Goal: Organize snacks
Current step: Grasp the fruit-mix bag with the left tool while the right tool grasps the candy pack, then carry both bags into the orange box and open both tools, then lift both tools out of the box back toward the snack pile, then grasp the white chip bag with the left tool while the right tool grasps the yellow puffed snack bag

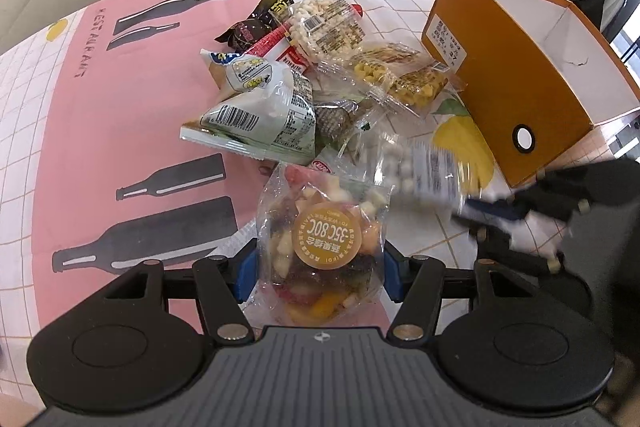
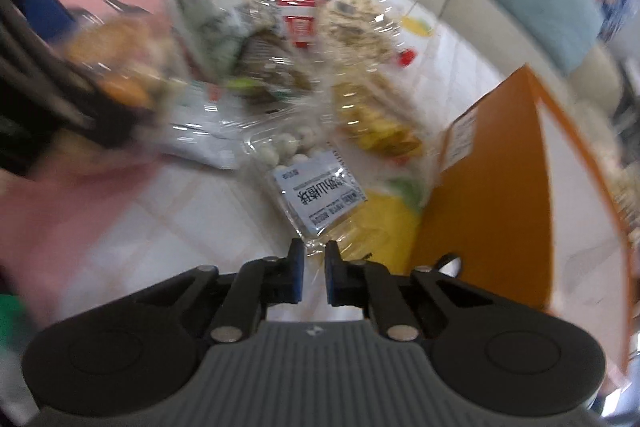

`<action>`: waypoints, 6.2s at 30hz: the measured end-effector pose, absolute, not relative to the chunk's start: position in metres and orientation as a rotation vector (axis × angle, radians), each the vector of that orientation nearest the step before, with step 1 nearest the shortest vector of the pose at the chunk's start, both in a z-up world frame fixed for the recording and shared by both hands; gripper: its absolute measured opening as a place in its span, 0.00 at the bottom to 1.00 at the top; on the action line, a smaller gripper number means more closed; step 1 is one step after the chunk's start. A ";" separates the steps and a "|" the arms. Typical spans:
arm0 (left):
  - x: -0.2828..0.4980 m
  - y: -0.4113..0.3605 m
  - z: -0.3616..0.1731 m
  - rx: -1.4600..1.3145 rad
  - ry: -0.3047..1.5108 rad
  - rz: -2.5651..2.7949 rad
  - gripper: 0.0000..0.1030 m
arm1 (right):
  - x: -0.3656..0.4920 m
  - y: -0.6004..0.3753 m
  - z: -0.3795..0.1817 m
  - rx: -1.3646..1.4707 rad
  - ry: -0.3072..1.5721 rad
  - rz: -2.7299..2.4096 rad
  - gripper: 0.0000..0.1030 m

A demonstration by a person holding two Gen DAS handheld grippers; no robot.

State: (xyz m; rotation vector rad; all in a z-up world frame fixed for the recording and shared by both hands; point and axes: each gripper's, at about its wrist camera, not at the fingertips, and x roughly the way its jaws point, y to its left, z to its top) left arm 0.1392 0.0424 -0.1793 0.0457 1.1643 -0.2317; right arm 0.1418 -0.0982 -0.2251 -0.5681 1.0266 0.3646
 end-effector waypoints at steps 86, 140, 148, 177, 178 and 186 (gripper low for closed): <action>0.294 -0.186 -0.137 -0.113 1.444 -0.337 0.65 | 0.258 -0.368 -0.138 0.109 1.219 0.119 0.55; 0.224 -0.123 -0.047 -0.067 1.108 -0.430 0.88 | 0.183 -0.327 -0.096 0.084 0.970 0.004 0.77; 0.170 -0.074 -0.021 -0.091 0.907 -0.382 0.88 | 0.135 -0.277 -0.073 0.101 0.766 0.038 0.78; 0.103 0.061 -0.103 -0.082 0.870 -0.169 0.70 | 0.087 -0.136 -0.117 -0.128 0.659 0.224 0.75; 0.107 0.061 -0.105 -0.070 0.867 -0.166 0.74 | 0.092 -0.133 -0.121 -0.140 0.668 0.226 0.73; 0.150 0.057 -0.123 -0.024 0.854 -0.158 0.76 | 0.142 -0.117 -0.151 -0.236 0.725 0.239 0.63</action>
